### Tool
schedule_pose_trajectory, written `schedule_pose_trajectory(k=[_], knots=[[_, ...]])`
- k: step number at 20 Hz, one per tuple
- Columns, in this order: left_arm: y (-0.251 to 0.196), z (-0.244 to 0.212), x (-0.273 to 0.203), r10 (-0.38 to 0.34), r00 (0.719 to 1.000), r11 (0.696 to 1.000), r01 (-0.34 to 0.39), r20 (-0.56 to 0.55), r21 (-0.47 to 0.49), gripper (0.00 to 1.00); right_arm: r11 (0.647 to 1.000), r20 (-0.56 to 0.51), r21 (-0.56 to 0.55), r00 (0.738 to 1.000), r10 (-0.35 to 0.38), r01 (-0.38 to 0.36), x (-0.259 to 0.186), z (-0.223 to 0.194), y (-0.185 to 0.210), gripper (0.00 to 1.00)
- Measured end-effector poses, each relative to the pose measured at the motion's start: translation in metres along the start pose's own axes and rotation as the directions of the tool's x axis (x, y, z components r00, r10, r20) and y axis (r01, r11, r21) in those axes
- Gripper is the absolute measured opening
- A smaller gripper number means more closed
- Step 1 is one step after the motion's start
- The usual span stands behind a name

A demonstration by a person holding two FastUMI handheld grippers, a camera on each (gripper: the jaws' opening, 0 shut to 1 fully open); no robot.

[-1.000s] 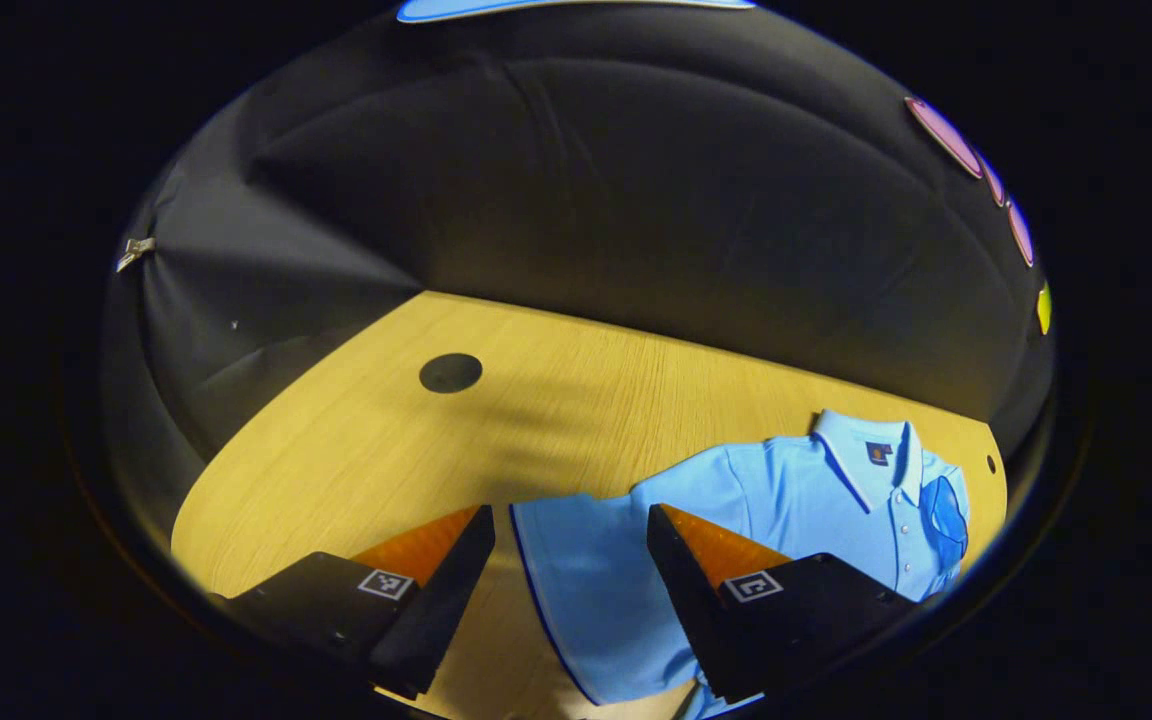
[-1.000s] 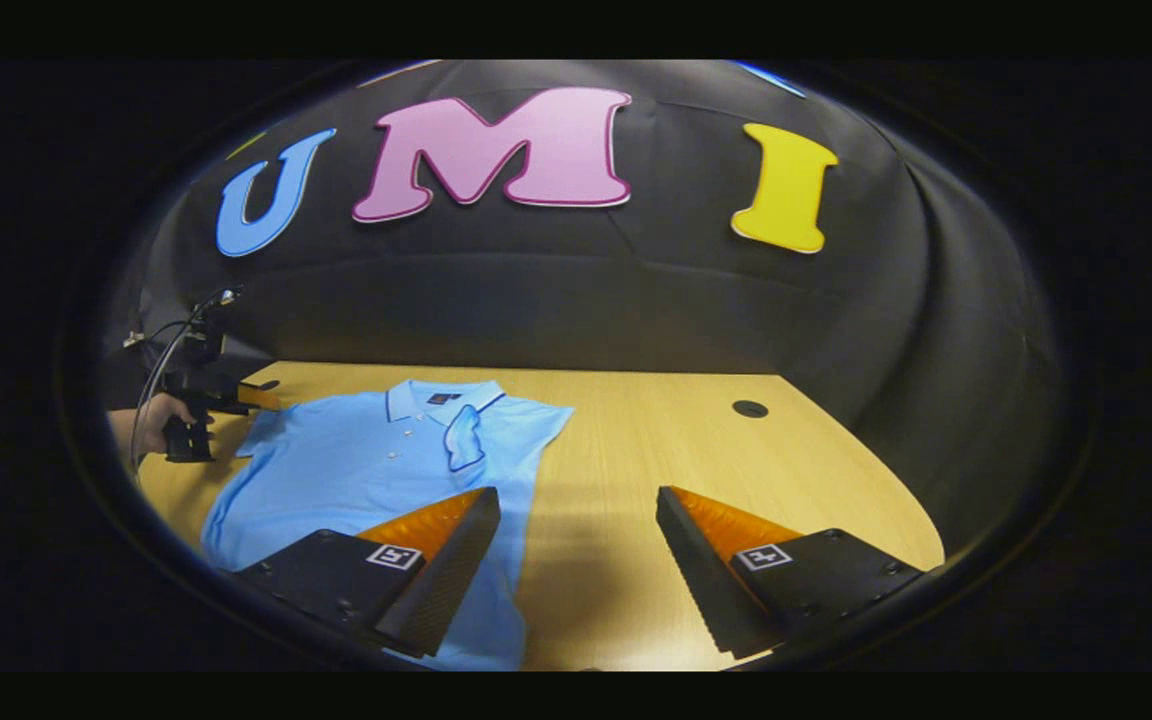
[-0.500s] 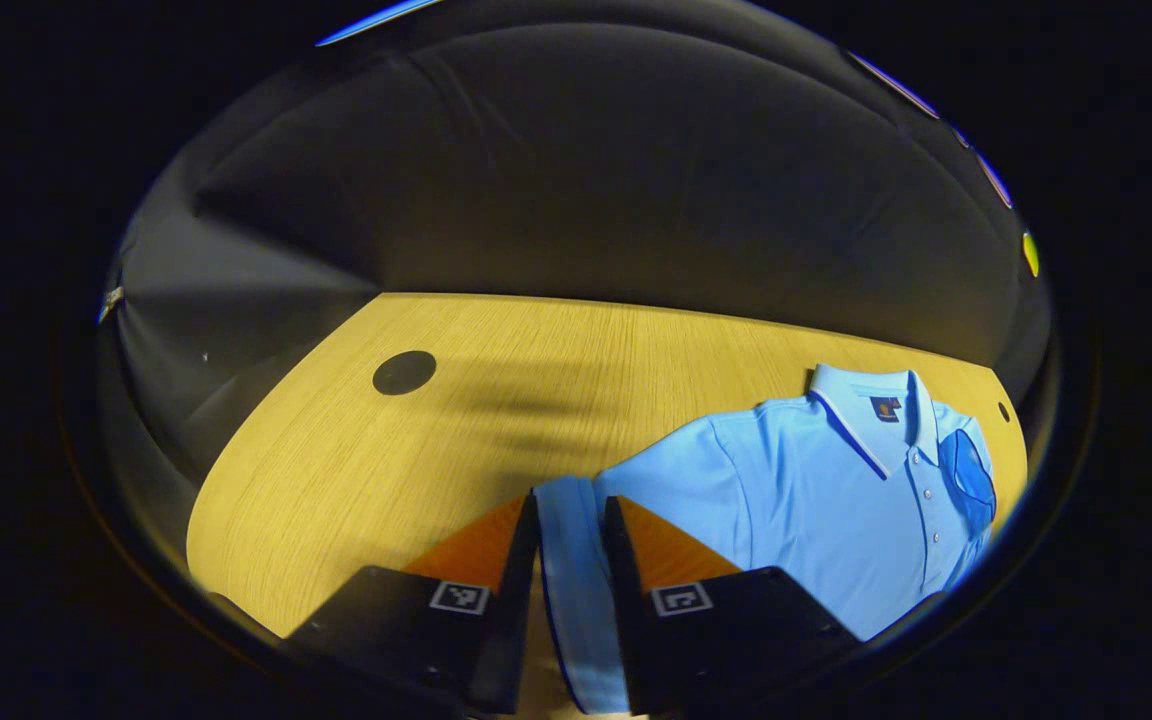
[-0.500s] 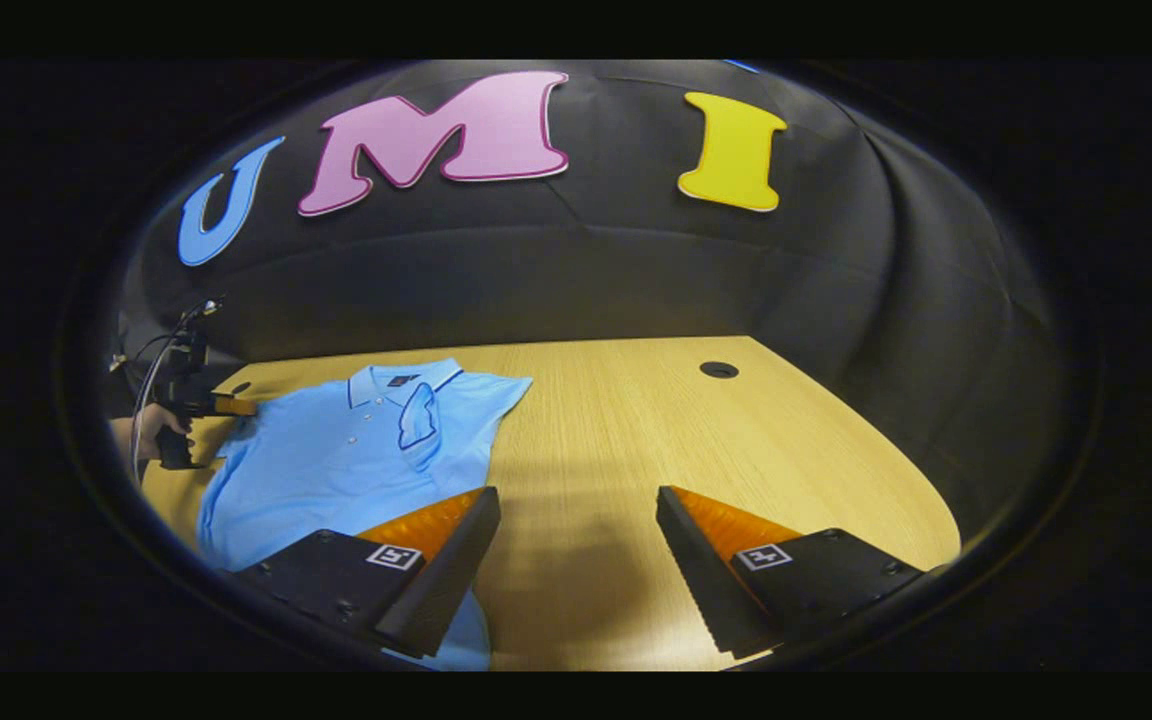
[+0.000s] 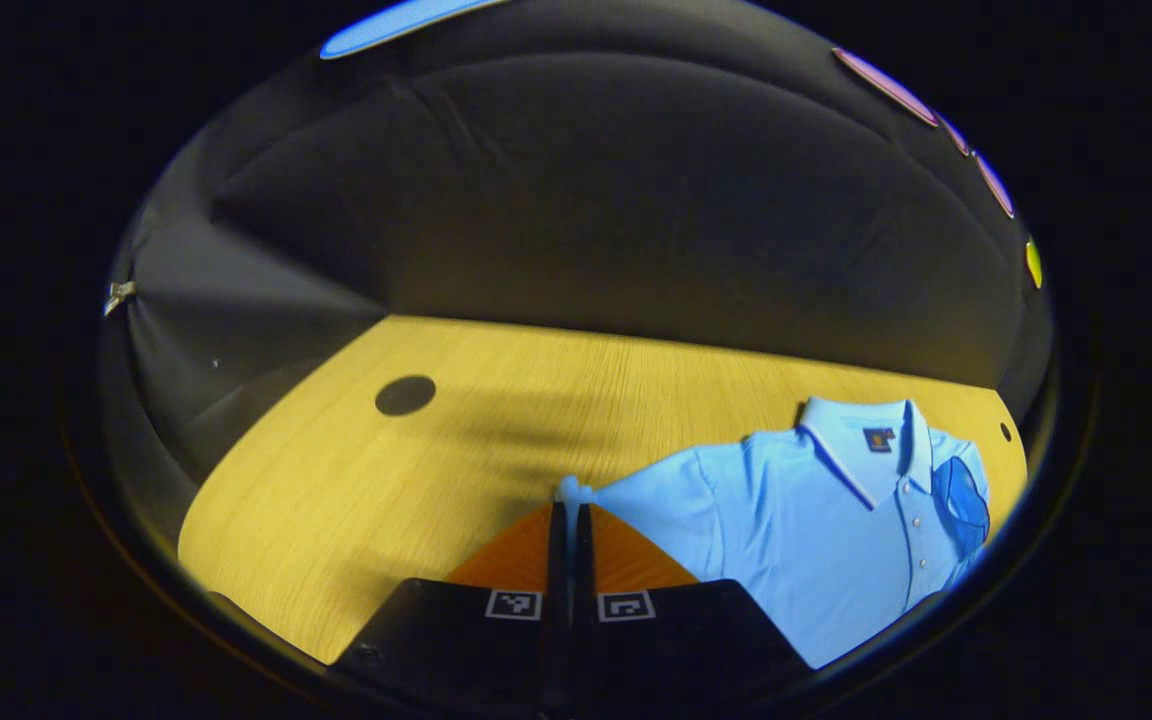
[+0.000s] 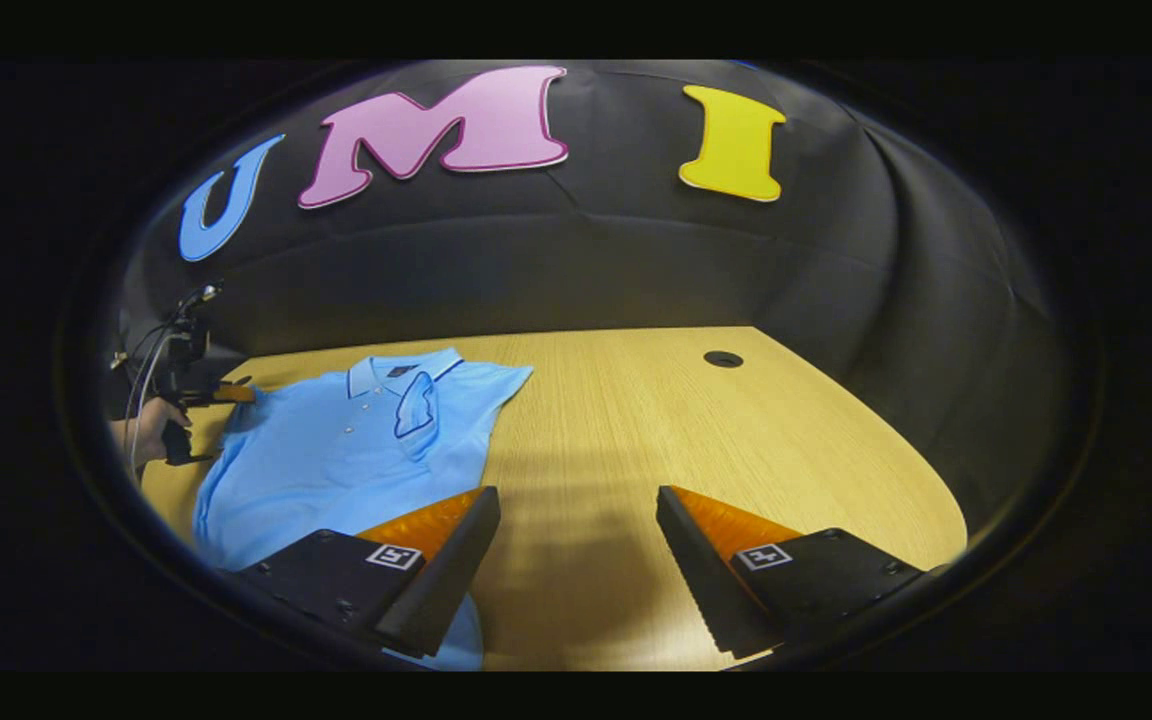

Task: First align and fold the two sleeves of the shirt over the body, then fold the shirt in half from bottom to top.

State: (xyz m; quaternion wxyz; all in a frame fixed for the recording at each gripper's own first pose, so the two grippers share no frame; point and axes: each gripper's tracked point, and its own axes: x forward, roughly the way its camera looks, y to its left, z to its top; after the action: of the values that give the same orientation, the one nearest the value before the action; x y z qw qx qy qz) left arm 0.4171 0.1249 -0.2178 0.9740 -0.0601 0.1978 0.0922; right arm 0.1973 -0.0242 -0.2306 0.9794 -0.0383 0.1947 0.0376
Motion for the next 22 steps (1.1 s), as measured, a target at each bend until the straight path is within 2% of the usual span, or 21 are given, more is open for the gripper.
schedule_pose_trajectory(k=[4,9,13,14,16,18,22], knots=[[-0.044,0.019,-0.023,-0.057,0.998,0.998,0.056,0.03,0.035,0.06,1.0,-0.004,0.01,1.0,-0.011,0.011,-0.002,-0.002,-0.002,0.97],[-0.118,0.025,-0.045,-0.148,0.988,0.989,0.147,0.035,0.016,0.06,1.0,0.008,0.017,1.0,-0.019,0.019,-0.014,-0.002,-0.004,0.97],[-0.184,0.01,-0.056,-0.258,0.966,0.966,0.258,-0.001,0.002,0.06,0.999,0.019,0.026,0.999,-0.03,0.03,-0.032,-0.006,-0.007,0.95],[-0.193,0.005,-0.06,-0.281,0.96,0.96,0.281,-0.014,0.012,0.04,0.999,0.017,0.029,0.999,-0.036,0.035,-0.038,-0.011,-0.008,0.97],[-0.2,0.005,-0.077,-0.305,0.952,0.951,0.304,0.003,0.046,0.49,0.998,0.016,0.037,0.999,-0.045,0.044,-0.053,-0.017,-0.009,0.97],[-0.183,0.012,-0.107,-0.298,0.953,0.952,0.292,0.049,0.095,0.94,0.998,0.018,0.044,0.998,-0.055,0.054,-0.07,-0.025,-0.01,0.95],[-0.122,0.012,-0.202,-0.284,0.951,0.949,0.26,0.126,0.177,0.96,0.997,-0.002,0.042,0.998,-0.058,0.058,-0.113,-0.042,-0.002,0.97]])
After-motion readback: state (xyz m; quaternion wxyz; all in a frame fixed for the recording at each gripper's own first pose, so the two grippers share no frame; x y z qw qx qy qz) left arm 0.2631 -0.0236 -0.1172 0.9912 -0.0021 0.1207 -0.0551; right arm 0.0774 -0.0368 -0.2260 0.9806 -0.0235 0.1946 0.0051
